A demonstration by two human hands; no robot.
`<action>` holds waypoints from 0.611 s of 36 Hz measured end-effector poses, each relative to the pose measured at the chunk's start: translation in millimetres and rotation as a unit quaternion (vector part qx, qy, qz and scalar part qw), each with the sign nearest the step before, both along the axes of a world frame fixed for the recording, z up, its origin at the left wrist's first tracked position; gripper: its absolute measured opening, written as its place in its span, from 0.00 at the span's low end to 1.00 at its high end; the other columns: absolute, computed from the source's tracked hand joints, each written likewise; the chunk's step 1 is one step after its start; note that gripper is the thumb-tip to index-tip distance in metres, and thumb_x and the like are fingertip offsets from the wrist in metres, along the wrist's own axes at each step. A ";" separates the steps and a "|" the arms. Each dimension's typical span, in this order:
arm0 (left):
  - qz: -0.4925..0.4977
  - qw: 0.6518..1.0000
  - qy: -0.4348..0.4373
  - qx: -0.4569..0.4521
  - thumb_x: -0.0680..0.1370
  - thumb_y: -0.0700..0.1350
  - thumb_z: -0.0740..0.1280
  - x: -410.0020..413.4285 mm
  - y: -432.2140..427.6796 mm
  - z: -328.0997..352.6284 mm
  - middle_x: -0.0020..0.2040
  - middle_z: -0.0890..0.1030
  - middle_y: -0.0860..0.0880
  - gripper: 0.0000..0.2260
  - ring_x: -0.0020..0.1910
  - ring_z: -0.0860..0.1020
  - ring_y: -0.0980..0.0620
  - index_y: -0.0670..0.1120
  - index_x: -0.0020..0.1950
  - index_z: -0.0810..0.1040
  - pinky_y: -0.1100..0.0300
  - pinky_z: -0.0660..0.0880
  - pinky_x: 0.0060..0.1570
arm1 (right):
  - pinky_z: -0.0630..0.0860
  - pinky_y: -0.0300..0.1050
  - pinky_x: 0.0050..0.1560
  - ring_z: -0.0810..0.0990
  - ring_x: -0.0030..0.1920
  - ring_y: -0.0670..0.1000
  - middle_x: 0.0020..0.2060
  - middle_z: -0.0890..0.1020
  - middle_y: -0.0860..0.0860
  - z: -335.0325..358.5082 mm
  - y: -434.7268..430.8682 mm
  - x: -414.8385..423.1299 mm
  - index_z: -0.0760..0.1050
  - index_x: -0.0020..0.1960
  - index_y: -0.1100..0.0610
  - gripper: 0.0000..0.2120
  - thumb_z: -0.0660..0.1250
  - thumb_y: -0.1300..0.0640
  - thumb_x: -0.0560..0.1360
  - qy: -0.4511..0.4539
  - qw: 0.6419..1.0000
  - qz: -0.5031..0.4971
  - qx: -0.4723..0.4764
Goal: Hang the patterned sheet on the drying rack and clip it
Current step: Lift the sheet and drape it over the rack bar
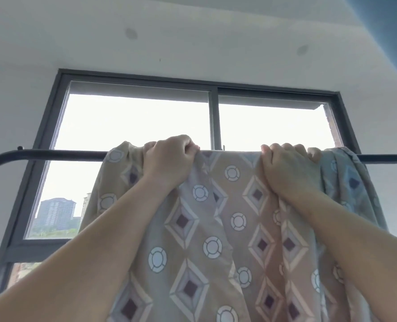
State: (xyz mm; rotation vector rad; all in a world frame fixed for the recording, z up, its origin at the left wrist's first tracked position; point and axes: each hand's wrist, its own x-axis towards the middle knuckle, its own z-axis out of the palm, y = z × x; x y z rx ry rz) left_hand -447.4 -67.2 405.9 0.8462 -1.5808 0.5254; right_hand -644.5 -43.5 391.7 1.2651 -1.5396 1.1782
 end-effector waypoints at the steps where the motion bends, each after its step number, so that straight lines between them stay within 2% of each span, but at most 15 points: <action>1: -0.001 1.000 0.000 -0.002 0.80 0.48 0.57 -2.2 1.3 -0.7 0.34 0.75 0.52 0.11 0.43 0.76 0.47 0.48 0.39 0.73 0.54 0.65 0.56 | 0.52 0.55 0.69 0.67 0.64 0.55 0.59 0.76 0.55 1.2 0.0 9.2 0.73 0.58 0.57 0.23 0.43 0.48 0.81 0.014 1.000 -0.004 -0.001; 3: -0.002 1.000 -0.005 -0.007 0.80 0.47 0.57 -6.7 3.9 -2.5 0.38 0.79 0.50 0.11 0.46 0.76 0.46 0.47 0.42 0.74 0.54 0.66 0.54 | 0.53 0.53 0.69 0.67 0.65 0.54 0.60 0.76 0.54 1.3 -4.5 33.4 0.73 0.58 0.56 0.20 0.45 0.50 0.81 0.078 0.996 0.045 -0.002; 5: 0.000 1.000 -0.009 -0.016 0.80 0.48 0.57 -6.4 6.0 -3.2 0.43 0.81 0.49 0.11 0.47 0.76 0.46 0.46 0.45 0.77 0.54 0.67 0.55 | 0.58 0.50 0.63 0.69 0.61 0.54 0.57 0.77 0.53 -0.9 -12.0 55.2 0.72 0.57 0.56 0.17 0.47 0.50 0.81 0.117 0.984 0.134 -0.002; 7: 0.004 1.000 -0.007 -0.023 0.80 0.48 0.57 0.1 6.2 -2.6 0.43 0.81 0.49 0.12 0.47 0.76 0.46 0.45 0.46 0.78 0.54 0.67 0.53 | 0.59 0.47 0.58 0.71 0.56 0.54 0.52 0.79 0.51 -0.2 -16.8 62.6 0.73 0.54 0.55 0.15 0.50 0.51 0.81 0.104 0.976 0.191 -0.023; 9: 0.008 1.000 -0.008 -0.022 0.80 0.48 0.57 7.2 5.4 -2.2 0.41 0.80 0.50 0.12 0.45 0.76 0.47 0.45 0.46 0.77 0.55 0.67 0.50 | 0.59 0.46 0.54 0.73 0.52 0.53 0.43 0.81 0.50 3.0 -18.6 58.9 0.76 0.50 0.55 0.13 0.53 0.54 0.81 0.069 0.967 0.241 -0.043; 11: 0.008 1.000 -0.015 -0.019 0.80 0.48 0.57 10.9 4.5 -2.2 0.37 0.78 0.52 0.11 0.44 0.75 0.49 0.46 0.45 0.76 0.56 0.67 0.47 | 0.62 0.47 0.53 0.73 0.48 0.52 0.33 0.78 0.49 6.7 -18.1 54.1 0.75 0.44 0.53 0.13 0.55 0.54 0.80 0.055 0.963 0.262 -0.044; 13: 0.010 0.999 -0.025 -0.019 0.80 0.48 0.57 12.2 4.1 -1.6 0.34 0.75 0.54 0.10 0.42 0.75 0.49 0.47 0.43 0.75 0.56 0.67 0.45 | 0.63 0.48 0.52 0.72 0.46 0.51 0.28 0.75 0.47 9.8 -17.0 52.0 0.71 0.38 0.50 0.14 0.55 0.54 0.80 0.052 0.963 0.263 -0.033; 16: 0.012 0.999 -0.036 -0.017 0.80 0.47 0.57 12.1 6.4 1.3 0.36 0.77 0.53 0.11 0.43 0.75 0.49 0.46 0.44 0.76 0.55 0.68 0.47 | 0.64 0.48 0.51 0.71 0.46 0.52 0.27 0.73 0.47 11.7 -14.5 47.4 0.68 0.33 0.51 0.17 0.54 0.56 0.80 0.034 0.964 0.262 -0.025; 19: 0.026 0.999 -0.032 -0.019 0.79 0.46 0.58 13.9 7.9 4.8 0.39 0.79 0.51 0.10 0.45 0.76 0.47 0.45 0.45 0.76 0.53 0.69 0.49 | 0.70 0.51 0.52 0.72 0.49 0.53 0.30 0.76 0.49 10.2 -12.5 38.8 0.73 0.38 0.53 0.14 0.55 0.57 0.79 0.007 0.964 0.264 -0.028; 22: 0.029 0.999 0.018 0.002 0.79 0.44 0.58 29.7 5.2 12.3 0.43 0.80 0.52 0.09 0.48 0.77 0.47 0.47 0.42 0.75 0.50 0.71 0.55 | 0.67 0.49 0.48 0.70 0.52 0.54 0.35 0.77 0.52 7.0 -10.4 29.0 0.74 0.42 0.56 0.13 0.54 0.57 0.79 -0.017 0.972 0.231 -0.041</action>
